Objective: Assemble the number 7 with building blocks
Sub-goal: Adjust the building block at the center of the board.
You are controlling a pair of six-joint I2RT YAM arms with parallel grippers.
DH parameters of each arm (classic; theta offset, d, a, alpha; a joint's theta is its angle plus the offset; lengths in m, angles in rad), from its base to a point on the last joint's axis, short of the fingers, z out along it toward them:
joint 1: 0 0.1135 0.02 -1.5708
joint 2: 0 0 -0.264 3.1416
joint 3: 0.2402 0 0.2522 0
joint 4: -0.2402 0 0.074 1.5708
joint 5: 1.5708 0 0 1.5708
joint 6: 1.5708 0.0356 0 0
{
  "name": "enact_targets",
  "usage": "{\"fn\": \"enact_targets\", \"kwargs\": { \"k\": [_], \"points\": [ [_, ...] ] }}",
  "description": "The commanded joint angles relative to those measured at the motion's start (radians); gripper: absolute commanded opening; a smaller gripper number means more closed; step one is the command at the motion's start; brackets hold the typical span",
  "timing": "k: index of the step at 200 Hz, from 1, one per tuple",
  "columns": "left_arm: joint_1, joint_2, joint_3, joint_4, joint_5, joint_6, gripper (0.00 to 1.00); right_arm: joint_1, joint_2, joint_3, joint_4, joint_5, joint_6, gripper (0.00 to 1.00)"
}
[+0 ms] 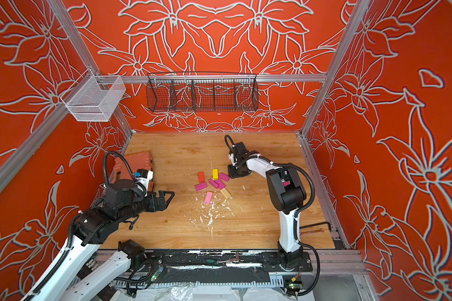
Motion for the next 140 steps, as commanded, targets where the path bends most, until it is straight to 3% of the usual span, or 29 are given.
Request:
{"fn": "enact_targets", "kwargs": {
  "k": [1, 99, 140],
  "points": [
    [0.007, -0.004, -0.011, 0.01, -0.007, -0.012, 0.98, 0.026, -0.02, 0.004, -0.011, -0.011, -0.031, 0.38],
    [0.005, 0.09, -0.032, 0.089, 0.109, -0.042, 0.97, 0.086, 0.022, 0.038, -0.031, 0.093, -0.023, 0.37],
    [-0.043, 0.167, -0.053, 0.163, 0.114, -0.075, 0.97, 0.096, 0.05, 0.075, -0.029, 0.117, -0.033, 0.36]
  ]
}}
